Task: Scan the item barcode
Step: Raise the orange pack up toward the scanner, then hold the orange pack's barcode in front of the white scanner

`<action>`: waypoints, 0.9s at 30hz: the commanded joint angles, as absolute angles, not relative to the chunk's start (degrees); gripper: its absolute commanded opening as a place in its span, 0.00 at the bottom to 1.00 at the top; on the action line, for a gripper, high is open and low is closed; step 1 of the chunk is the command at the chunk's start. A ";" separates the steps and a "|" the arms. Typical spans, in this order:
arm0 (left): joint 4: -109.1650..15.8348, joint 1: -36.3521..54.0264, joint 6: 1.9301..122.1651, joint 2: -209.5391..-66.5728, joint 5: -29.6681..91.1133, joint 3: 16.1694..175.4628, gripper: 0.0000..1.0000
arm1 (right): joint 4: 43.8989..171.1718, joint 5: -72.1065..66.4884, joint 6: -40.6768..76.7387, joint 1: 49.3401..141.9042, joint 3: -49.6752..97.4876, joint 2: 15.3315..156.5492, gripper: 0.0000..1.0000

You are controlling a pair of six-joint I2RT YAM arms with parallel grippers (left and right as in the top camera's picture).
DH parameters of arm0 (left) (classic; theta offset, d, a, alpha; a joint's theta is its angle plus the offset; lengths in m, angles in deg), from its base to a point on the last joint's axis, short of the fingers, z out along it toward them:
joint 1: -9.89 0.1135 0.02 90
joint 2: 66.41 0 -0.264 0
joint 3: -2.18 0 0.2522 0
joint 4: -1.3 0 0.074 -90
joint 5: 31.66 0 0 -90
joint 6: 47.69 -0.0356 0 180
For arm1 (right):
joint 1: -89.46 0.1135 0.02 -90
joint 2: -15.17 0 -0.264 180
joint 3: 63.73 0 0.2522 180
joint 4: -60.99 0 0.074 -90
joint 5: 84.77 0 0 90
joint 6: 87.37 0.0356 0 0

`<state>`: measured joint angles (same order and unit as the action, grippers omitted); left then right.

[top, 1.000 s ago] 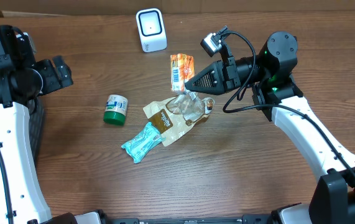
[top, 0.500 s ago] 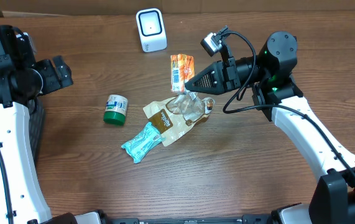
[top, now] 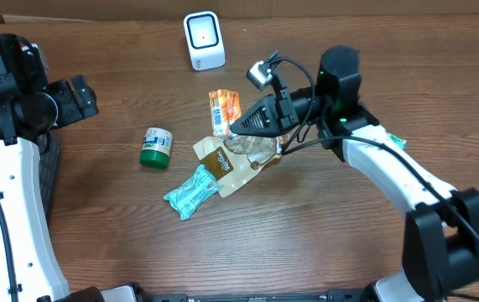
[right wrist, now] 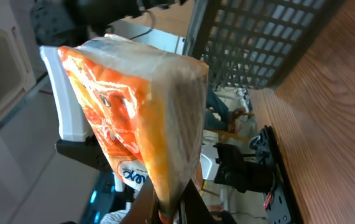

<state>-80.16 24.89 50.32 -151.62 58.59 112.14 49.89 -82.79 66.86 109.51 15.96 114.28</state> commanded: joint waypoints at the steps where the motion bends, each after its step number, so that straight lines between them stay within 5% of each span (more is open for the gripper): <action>1: -79.96 24.85 50.04 -150.74 58.90 112.06 1.00 | 49.63 -82.27 65.29 110.17 16.84 116.55 0.04; 11: -79.96 24.85 50.04 -150.74 58.90 112.06 1.00 | 65.49 -67.25 56.02 110.52 16.84 118.17 0.04; 21: -79.96 24.85 50.04 -150.74 58.90 112.06 1.00 | 108.46 -38.34 29.20 110.15 21.60 118.17 0.04; 27: -79.96 24.85 50.04 -150.74 58.90 112.06 1.00 | 131.74 -13.53 23.12 109.97 40.24 118.17 0.04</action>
<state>-80.18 24.89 50.32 -151.62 58.59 112.14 128.86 -30.40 29.16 110.17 30.82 119.00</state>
